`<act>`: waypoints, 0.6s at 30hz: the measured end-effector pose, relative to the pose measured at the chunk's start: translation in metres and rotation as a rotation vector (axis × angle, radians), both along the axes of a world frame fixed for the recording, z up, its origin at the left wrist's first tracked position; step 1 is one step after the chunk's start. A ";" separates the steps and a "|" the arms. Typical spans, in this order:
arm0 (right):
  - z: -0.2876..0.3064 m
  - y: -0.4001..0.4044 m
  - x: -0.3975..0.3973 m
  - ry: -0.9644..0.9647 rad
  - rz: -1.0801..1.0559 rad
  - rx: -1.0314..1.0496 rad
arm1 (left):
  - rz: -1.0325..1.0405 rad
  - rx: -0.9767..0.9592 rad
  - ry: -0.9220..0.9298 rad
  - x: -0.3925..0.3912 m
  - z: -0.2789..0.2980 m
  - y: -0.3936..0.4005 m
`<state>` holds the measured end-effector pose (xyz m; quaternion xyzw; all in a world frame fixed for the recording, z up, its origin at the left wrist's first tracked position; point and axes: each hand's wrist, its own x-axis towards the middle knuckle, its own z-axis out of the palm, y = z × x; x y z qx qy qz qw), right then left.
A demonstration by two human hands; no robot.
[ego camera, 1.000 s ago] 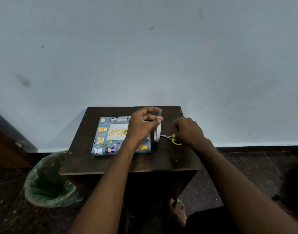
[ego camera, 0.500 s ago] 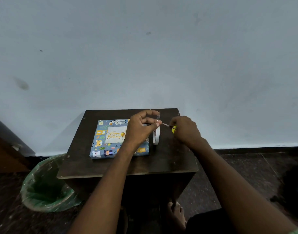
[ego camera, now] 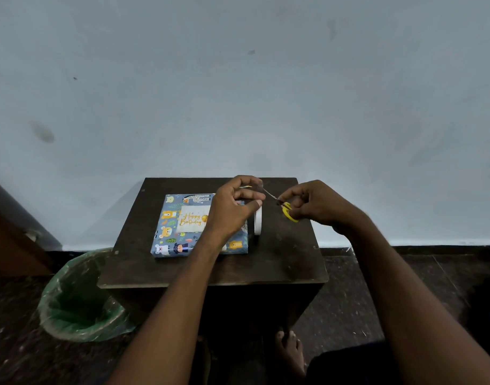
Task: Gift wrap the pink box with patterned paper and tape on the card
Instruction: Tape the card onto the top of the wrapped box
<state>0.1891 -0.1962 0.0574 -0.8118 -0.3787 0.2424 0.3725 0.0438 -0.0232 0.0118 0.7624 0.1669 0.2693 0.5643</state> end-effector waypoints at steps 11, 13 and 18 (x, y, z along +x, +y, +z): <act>0.000 0.009 -0.003 -0.107 -0.020 -0.030 | -0.042 0.022 -0.009 0.001 0.000 -0.001; -0.001 0.011 -0.003 -0.144 -0.014 -0.027 | -0.049 0.032 -0.007 0.001 -0.001 -0.001; 0.000 0.013 -0.006 -0.213 0.006 -0.022 | -0.046 0.044 -0.007 0.002 -0.002 0.001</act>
